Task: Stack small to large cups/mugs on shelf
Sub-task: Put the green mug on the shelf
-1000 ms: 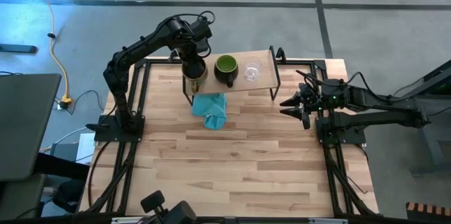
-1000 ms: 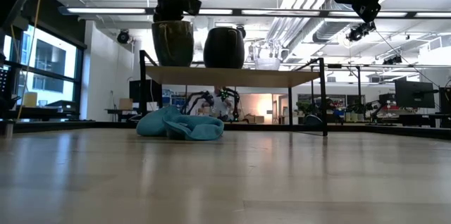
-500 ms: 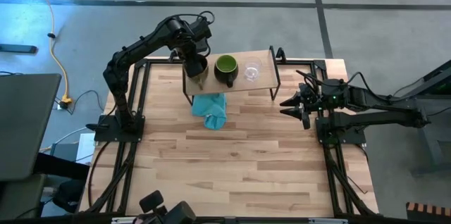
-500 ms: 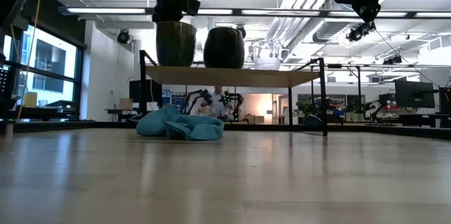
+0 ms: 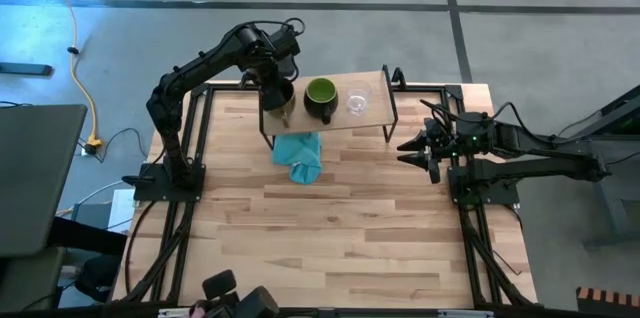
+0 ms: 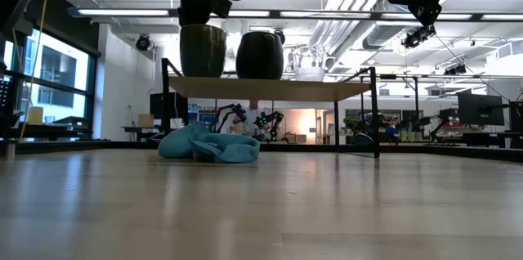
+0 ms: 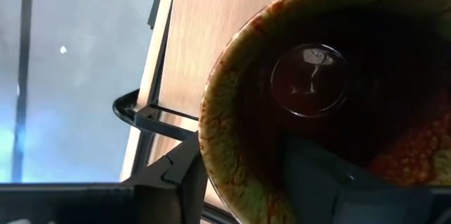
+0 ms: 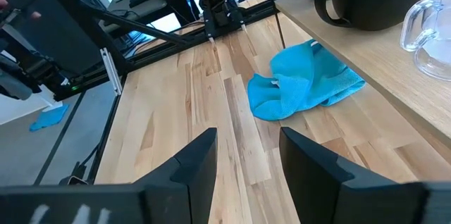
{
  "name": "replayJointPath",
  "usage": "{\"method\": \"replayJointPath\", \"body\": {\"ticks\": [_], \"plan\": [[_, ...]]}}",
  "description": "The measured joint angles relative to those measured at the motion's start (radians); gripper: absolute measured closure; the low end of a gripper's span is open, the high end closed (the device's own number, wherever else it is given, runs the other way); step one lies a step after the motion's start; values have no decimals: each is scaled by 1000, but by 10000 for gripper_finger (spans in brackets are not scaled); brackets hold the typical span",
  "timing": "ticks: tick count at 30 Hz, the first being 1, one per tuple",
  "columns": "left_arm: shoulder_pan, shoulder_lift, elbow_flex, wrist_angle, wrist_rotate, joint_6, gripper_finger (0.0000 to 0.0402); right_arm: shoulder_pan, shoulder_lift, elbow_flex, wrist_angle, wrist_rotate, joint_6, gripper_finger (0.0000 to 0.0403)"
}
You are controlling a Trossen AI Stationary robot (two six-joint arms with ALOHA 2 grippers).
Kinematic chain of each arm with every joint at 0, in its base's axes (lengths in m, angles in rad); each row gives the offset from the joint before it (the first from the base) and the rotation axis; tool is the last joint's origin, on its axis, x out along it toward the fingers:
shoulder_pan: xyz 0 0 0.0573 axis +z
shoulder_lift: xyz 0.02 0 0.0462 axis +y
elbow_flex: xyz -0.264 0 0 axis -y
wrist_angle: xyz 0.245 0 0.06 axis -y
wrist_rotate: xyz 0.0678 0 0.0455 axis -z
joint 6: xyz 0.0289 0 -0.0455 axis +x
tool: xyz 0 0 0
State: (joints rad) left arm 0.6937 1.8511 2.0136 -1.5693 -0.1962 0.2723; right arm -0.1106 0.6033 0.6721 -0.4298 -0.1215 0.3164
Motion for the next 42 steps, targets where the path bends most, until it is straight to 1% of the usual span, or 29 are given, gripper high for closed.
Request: {"method": "replayJointPath", "body": {"ticks": [7,13,20,26,33,37,42], "plan": [[0,0,0,7,-25,112,248,0,0,0,0,0,16,258],[0,0,0,54,-25,147,248,0,0,0,0,0,16,258],[0,0,0,57,-21,225,249,0,0,0,-9,0,16,258],[-1,0,0,58,-12,272,280,0,0,0,-16,0,16,258],[-2,0,0,60,15,294,317,0,0,0,-16,8,15,258],[-9,0,0,60,27,302,323,0,0,0,-16,10,14,258],[-8,0,0,75,18,296,318,0,0,0,-15,12,12,258]]}}
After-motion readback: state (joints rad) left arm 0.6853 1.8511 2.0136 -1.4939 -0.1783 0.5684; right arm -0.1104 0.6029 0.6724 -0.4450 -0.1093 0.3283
